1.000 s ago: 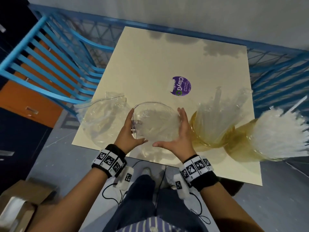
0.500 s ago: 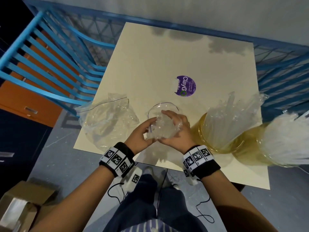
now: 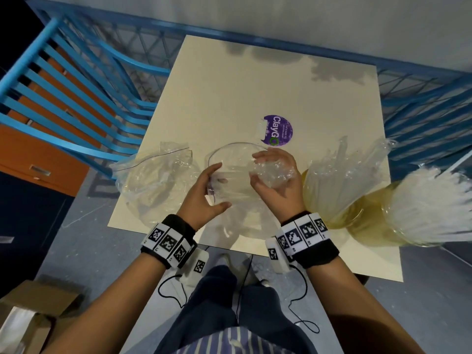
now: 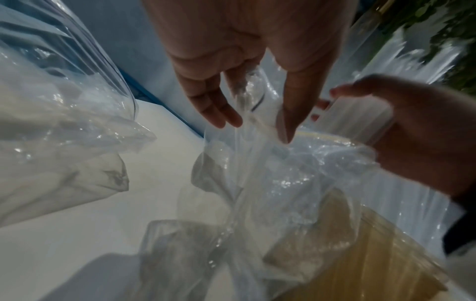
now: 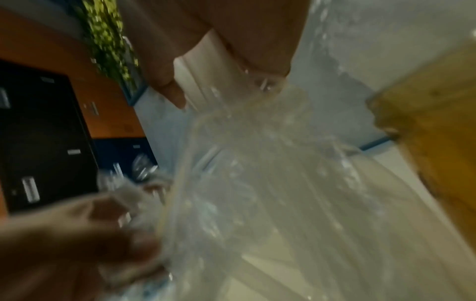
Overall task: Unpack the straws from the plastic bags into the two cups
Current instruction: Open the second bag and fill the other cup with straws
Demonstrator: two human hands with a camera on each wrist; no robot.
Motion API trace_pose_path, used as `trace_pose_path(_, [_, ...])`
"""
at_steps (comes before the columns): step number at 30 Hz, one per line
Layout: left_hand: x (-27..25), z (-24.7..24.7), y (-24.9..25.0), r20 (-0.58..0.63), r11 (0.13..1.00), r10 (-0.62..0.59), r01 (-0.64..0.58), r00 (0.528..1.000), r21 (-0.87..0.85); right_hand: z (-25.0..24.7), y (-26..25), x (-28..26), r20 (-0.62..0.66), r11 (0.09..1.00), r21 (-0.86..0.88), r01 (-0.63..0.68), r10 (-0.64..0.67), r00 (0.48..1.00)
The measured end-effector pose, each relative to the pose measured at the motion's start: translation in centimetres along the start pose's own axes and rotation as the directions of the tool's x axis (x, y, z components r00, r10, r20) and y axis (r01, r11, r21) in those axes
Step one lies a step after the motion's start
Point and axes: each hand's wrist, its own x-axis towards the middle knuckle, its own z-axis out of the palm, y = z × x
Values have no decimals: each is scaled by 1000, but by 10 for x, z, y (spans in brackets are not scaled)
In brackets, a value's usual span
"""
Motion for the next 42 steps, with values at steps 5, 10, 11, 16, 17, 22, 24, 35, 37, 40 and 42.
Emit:
trace_pose_path(5, [-2,-1,-3,-29,1000,-4,5,1000,29,-23,-53,-1,-92,978,207,-11,31,995])
trace_pose_path(10, [-5,4,-11,-87,999,-40,42,995,19,-49,-75,-7,-211,914,393,99,-15,977])
trace_pose_path(11, [-5,4,-13,-97,999,-45,46,994,12,-57,-78,-9,-223,888,448,104,-2,975])
trace_pose_path(16, [-7,11,-9,-80,984,-121,109,989,-137,-108,-88,-18,-308,836,536,115,67,949])
trace_pose_path(17, [-8,13,-8,-78,980,-131,117,988,-163,-119,-90,-19,-336,849,515,119,72,939])
trace_pose_path(22, [-15,19,-10,-90,962,-172,147,981,-232,-161,-93,-22,-482,915,382,129,78,873])
trace_pose_path(24, [-18,22,-11,-101,963,-168,142,981,-230,-166,-89,-21,-504,918,366,151,59,861])
trace_pose_path(35, [-28,27,-11,-145,978,-174,153,974,-145,-137,-35,-3,-289,963,169,-208,250,924])
trace_pose_path(37, [-28,28,-10,-154,979,-169,148,973,-138,-142,-39,3,-258,967,155,-202,237,937])
trace_pose_path(40, [-28,28,-10,-161,978,-171,148,972,-144,-147,-46,7,-247,962,211,-171,222,943])
trace_pose_path(42, [-27,28,-10,-156,977,-172,149,973,-150,-146,-46,9,-217,962,200,-186,229,949])
